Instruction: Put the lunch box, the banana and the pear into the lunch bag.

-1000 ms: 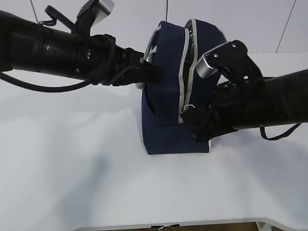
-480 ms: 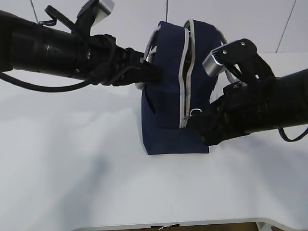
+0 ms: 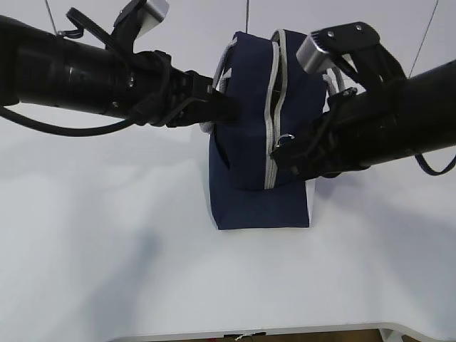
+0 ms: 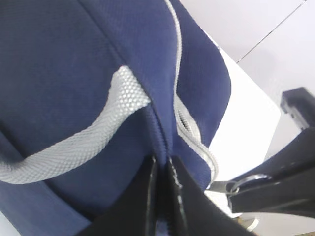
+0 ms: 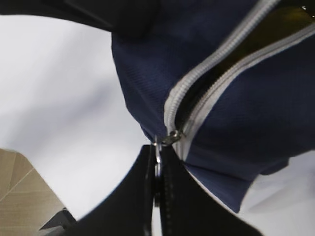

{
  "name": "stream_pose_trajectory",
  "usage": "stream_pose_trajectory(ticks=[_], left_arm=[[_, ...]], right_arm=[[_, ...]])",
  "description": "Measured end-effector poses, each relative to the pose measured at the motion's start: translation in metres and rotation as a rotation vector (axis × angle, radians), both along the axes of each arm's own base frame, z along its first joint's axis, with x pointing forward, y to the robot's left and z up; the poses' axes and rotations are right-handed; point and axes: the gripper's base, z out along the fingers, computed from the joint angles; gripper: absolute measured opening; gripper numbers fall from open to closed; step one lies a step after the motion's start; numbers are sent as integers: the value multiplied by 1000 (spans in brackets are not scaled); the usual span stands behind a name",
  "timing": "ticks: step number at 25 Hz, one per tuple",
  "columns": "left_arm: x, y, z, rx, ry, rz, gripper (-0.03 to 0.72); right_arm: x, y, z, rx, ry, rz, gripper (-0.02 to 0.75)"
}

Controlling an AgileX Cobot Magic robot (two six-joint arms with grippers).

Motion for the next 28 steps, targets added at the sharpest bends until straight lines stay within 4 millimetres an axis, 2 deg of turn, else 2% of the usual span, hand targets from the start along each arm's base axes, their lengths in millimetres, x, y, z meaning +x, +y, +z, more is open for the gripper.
stream_pose_trajectory(ticks=[5,12,20,28], left_arm=[[0,0,0,0,0,0,-9],[0,0,0,-3,2,2,-9],[0,0,0,5,-3,-3,-9],[-1,0,-1,11,-6,-14,-9]], right_arm=[[3,-2,12,-52,25,-20,18],[12,-2,44,-85,3,-36,18],[36,5,45,-121,63,-73,18],[41,3,61,-155,88,-114,18]])
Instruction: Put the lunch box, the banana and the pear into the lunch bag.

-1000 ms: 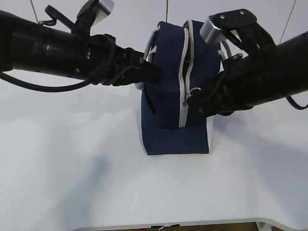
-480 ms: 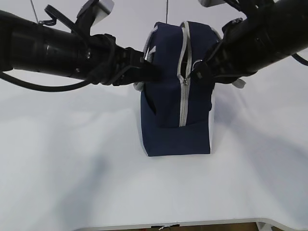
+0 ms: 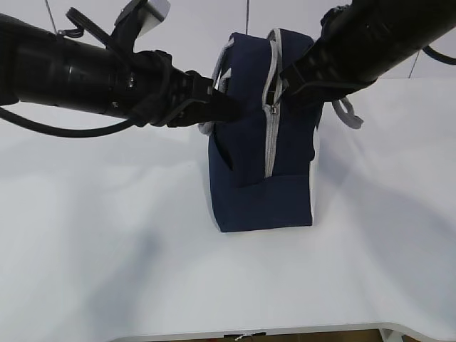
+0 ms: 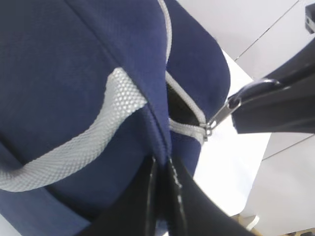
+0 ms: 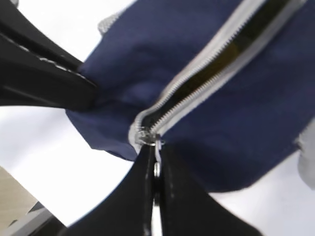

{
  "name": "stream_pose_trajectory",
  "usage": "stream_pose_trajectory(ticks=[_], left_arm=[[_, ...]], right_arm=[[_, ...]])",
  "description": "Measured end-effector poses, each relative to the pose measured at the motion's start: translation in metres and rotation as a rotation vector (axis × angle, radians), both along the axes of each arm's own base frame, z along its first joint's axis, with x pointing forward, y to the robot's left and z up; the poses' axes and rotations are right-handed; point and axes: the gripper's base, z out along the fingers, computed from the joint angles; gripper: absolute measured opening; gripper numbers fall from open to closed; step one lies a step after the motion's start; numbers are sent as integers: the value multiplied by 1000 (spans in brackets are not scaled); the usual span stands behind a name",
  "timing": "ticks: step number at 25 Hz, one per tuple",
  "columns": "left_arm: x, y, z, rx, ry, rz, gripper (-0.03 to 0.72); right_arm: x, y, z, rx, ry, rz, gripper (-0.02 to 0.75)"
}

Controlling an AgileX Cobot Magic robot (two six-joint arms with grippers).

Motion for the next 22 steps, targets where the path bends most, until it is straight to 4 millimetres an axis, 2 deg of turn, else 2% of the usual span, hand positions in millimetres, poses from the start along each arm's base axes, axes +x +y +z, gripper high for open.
stream_pose_trajectory(ticks=[9,11,14,18,20,22], left_arm=[[0,-1,1,-12,5,0,-8],[0,-1,1,-12,5,0,13],[0,-1,1,-14,6,-3,128],[-3,-2,1,-18,11,-35,388],[-4,-2,2,-21,14,-48,438],[-5,-2,3,-22,10,-50,456]], right_arm=[[-2,-3,5,-36,42,-26,18],[-3,-3,6,-37,49,-26,18],[-4,-4,6,-42,58,-25,18],[-4,-4,6,-51,64,-24,18],[-5,-4,6,-53,69,-23,18],[-5,-5,6,-56,71,-22,18]])
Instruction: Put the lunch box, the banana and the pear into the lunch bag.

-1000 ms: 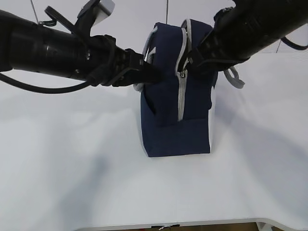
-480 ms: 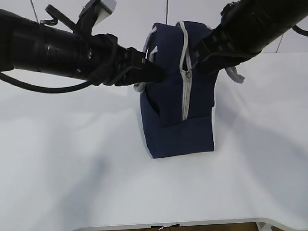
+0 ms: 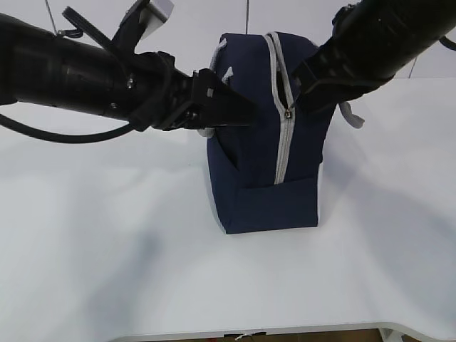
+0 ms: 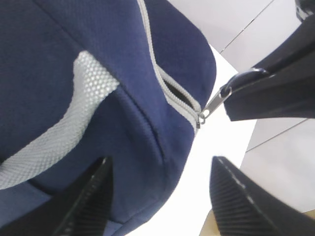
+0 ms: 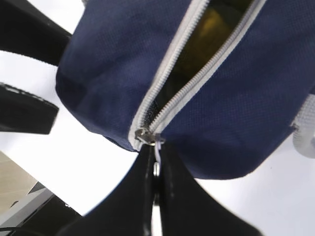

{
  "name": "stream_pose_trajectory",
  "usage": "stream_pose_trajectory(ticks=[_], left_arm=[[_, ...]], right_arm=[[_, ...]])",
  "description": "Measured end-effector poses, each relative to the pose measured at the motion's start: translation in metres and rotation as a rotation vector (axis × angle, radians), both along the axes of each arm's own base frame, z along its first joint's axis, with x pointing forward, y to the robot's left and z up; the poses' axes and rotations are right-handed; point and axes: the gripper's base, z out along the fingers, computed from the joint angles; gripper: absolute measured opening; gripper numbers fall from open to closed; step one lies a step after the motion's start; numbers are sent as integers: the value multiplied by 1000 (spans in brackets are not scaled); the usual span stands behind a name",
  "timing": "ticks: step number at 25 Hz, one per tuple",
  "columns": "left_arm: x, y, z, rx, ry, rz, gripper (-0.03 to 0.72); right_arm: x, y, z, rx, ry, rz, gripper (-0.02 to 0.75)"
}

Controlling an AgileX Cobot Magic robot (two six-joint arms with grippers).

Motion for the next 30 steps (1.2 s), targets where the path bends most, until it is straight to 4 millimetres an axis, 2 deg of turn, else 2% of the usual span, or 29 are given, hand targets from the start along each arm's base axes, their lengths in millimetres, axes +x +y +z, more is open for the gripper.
stream_pose_trajectory(ticks=[6,10,15,20,23,27,30], left_arm=[[-7,4,15,-14,-41,-7,463],[-22,17,23,5,-83,37,440],[-47,37,7,88,-144,72,435],[-57,36,-10,131,-272,19,435],[-55,30,-22,166,-314,-41,435],[-47,25,-44,210,-284,-70,434],[-39,20,-45,210,-289,-73,433]], right_arm=[[1,0,-1,-2,5,1,18],[3,3,-6,5,28,0,18],[3,3,-7,9,31,3,18],[2,6,-6,36,36,26,18],[1,9,-5,67,43,44,18],[0,11,-4,79,47,61,18],[-1,11,-5,81,56,69,18]])
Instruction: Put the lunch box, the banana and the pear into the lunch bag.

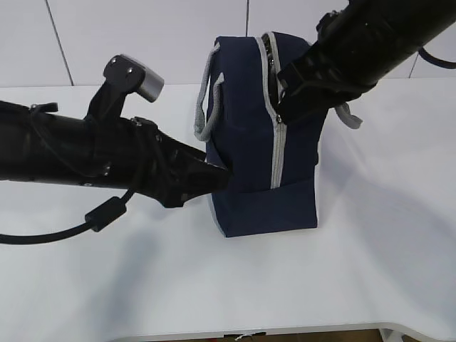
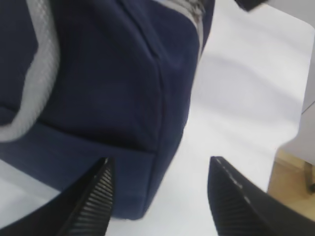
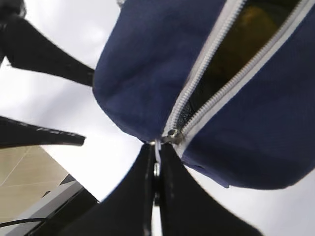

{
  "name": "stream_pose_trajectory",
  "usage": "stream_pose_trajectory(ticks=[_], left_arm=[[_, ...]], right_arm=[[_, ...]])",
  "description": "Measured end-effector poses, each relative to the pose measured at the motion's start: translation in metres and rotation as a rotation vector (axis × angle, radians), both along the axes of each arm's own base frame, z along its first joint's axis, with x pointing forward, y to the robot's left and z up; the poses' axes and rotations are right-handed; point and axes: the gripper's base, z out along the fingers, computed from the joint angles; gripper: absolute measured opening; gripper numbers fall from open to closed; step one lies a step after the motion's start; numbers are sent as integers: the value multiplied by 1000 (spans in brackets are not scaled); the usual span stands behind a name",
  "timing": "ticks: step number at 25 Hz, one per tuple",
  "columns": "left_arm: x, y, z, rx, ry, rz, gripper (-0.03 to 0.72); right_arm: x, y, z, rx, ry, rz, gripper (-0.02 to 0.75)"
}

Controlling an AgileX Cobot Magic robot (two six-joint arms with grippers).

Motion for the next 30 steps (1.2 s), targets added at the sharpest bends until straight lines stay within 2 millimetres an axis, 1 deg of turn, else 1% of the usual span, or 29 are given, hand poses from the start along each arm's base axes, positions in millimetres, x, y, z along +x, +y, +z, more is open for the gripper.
stream_pose_trajectory(ticks=[5,8,14,16,17,19,21,22,23,25,30], left_arm=[[16,-10,5,-11,-29,-3,433],[24,-16,3,-19,-29,-14,433],[29,-20,-3,-23,-15,-27,431],[28,-21,-4,-26,-12,-32,419],[28,-21,-3,-28,-12,-33,396],[28,-21,-3,-32,-11,-38,307],[28,-21,-3,-35,-10,-41,169],[28,-21,-3,-35,-10,-41,83],[28,-21,-3,-35,-10,-41,36],[28,-21,-3,-35,-10,-41,1],[28,-21,-3,-35,-10,-41,-7]], right_arm=[[-1,0,0,0,3,11,18],[-1,0,0,-2,2,17,18],[-1,0,0,-5,1,23,18],[-1,0,0,-7,0,27,18],[-1,0,0,-7,1,28,18],[-1,0,0,-10,2,32,18],[-2,0,-1,-9,4,33,18],[-2,0,-1,-9,5,33,18],[-2,0,-1,-10,6,34,18],[-2,0,-1,-11,8,35,18],[-2,0,-1,-12,12,36,18]])
